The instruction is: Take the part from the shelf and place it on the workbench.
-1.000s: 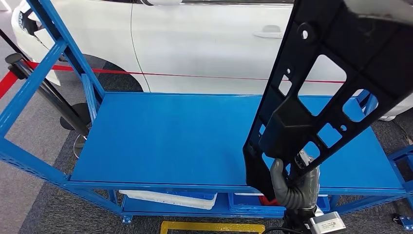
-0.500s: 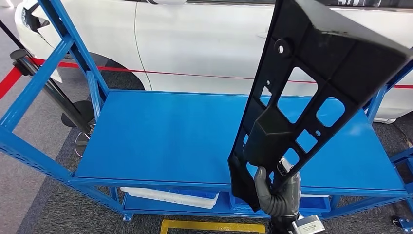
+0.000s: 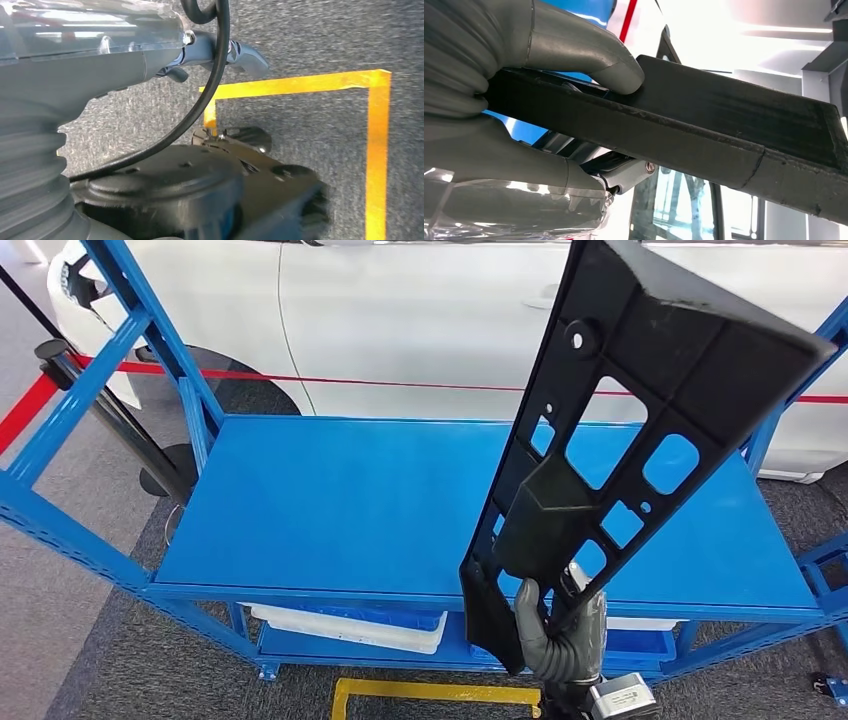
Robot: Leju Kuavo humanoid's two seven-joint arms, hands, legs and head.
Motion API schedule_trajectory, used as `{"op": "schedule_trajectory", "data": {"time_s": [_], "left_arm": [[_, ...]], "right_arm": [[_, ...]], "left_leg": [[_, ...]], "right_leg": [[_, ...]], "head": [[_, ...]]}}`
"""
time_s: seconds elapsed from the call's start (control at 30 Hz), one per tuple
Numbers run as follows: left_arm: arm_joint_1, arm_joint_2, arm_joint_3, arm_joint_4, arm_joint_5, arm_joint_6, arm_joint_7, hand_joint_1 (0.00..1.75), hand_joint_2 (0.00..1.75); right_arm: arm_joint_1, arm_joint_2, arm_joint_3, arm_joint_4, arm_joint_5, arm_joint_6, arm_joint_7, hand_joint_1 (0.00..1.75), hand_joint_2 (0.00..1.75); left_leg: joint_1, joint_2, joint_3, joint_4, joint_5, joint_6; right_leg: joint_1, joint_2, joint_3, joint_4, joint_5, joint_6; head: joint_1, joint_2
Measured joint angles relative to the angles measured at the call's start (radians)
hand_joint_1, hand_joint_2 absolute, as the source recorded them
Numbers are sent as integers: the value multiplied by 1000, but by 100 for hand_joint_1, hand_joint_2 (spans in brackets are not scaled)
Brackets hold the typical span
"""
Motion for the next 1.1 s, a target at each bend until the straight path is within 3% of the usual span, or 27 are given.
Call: {"op": "schedule_trajectory", "data": {"time_s": [0.07, 0.13, 0.2, 0.27, 0.37, 0.4, 0.43, 0.47, 0.5, 0.53, 0.6, 0.63, 0.7, 0.77, 0.83, 0.9, 0.93, 0.97, 1.0, 1.03, 1.1], "left_arm": [[-2, 1, 0, 0, -3, 1, 3, 0, 175], [-4, 1, 1, 0, -4, 2, 5, 0, 175], [-3, 1, 1, 0, -8, 3, 9, 0, 175], [-5, 1, 1, 0, -13, 4, 15, 0, 175], [-7, 1, 1, 0, -22, 2, 21, 0, 175], [-7, 1, 1, 0, -26, 2, 23, 0, 175], [-7, 1, 1, 0, -31, 1, 24, 0, 175], [-7, 1, 1, 0, -36, 0, 26, 0, 175], [-7, 1, 1, 0, -41, 0, 28, 0, 175], [-8, 1, 1, 0, -44, 0, 31, 0, 175], [-8, -2, 1, 0, -52, 1, 38, 0, 175], [-9, -3, 1, 0, -57, 2, 42, 0, 175], [-10, -4, -1, 0, -68, 4, 49, 0, 175], [-11, -5, -2, 0, -78, 8, 54, 0, 175], [-10, -5, -4, 0, -85, 11, 56, 0, 175], [-12, -4, -4, 0, -87, 13, 56, 0, 175], [-12, -4, -4, 0, -88, 13, 57, 0, 175], [-13, -3, -4, 0, -90, 13, 57, 0, 175], [-13, -2, -5, 0, -95, 14, 57, 0, 175], [-14, -2, -7, 0, -100, 14, 57, 0, 175], [-14, -2, -11, 0, -114, 14, 57, 0, 175]], "right_arm": [[-1, 7, 2, 3, -1, 1, -1, 175, 175], [-2, 14, 7, 3, -1, 1, -1, 175, 175], [-2, 17, 13, 3, 1, 2, -2, 175, 175], [-2, 19, 17, 3, 2, 2, -3, 175, 175], [-3, 21, 27, 4, 4, -1, -3, 175, 175], [-2, 21, 30, 4, 4, -3, -3, 175, 175], [-1, 22, 32, 4, 5, -6, -3, 175, 175], [2, 22, 34, 4, 5, -10, -3, 175, 175], [6, 23, 35, 4, 5, -14, -4, 175, 175], [12, 25, 36, 4, 5, -20, -5, 175, 175], [29, 31, 38, 3, 4, -33, -11, 175, 175], [40, 35, 39, 3, 4, -40, -15, 175, 175], [63, 43, 39, 2, 3, -51, -21, 175, 175], [84, 50, 39, 2, 2, -61, -24, 175, 175], [99, 58, 39, 3, 1, -69, -26, 175, 175], [110, 64, 39, 4, 1, -74, -27, 175, 175], [116, 66, 38, 5, 1, -78, -27, 175, 175], [120, 67, 38, 6, 2, -83, -27, 175, 175], [124, 70, 38, 8, 5, -93, -27, 175, 175], [129, 73, 37, 11, 8, -106, -27, 175, 175], [143, 84, 33, 18, 14, -133, -25, 175, 175]], "left_leg": [[2, 1, 79, -129, 37, -3], [-2, -1, 108, -191, 42, 8], [-6, -3, 99, -193, 51, 24], [-5, 0, 89, -198, 65, 43], [-8, 4, 60, -200, 93, 67], [-11, 4, 47, -198, 102, 70], [-14, 4, 34, -196, 110, 71], [-18, 4, 22, -194, 117, 72], [-21, 4, 11, -192, 124, 72], [-24, 3, 3, -190, 130, 72], [-28, 2, -7, -189, 141, 67], [-27, 2, -8, -189, 147, 63], [-21, 2, -10, -193, 160, 50], [-20, 2, -17, -186, 152, 38], [-18, 2, -39, -123, 79, 26], [-11, 2, -64, -9, -12, 13], [-8, 2, -68, 39, -30, 8], [-4, 2, -60, 64, -23, 2], [0, 2, -37, 57, 3, -3], [4, 3, 1, 17, 34, -8], [7, 1, 93, -115, 46, -12]], "right_leg": [[-3, 0, -18, 14, 6, 9], [-3, 0, -28, 21, 15, 23], [-3, 1, -30, 18, 27, 39], [-6, 4, -39, 33, 8, 49], [-6, 8, -86, 175, -120, 53], [-5, 8, -101, 235, -153, 53], [-4, 8, -104, 274, -163, 51], [-2, 9, -92, 283, -154, 48], [1, 9, -62, 255, -129, 42], [6, 11, -15, 193, -101, 31], [18, 13, 79, 51, -82, 8], [23, 14, 106, 5, -82, 0], [30, 14, 114, -22, -78, -3], [24, 10, 107, -39, -56, -9], [14, 6, 90, -51, -30, -16], [13, 3, 62, -46, -12, -17], [12, 2, 46, -41, -4, -14], [11, 0, 30, -34, 3, -10], [8, -1, 13, -25, 10, -6], [5, -1, -4, -14, 15, -1], [2, 0, -35, 9, 24, 11]], "head": [[-1, 0], [-2, 0], [0, 0], [3, 0], [9, 0], [11, 0], [11, 0], [11, 0], [12, 0], [11, 0], [10, 0], [10, 0], [11, 0], [13, 0], [10, 0], [7, 0], [7, 0], [7, 0], [7, 0], [6, 0], [4, 0]]}}
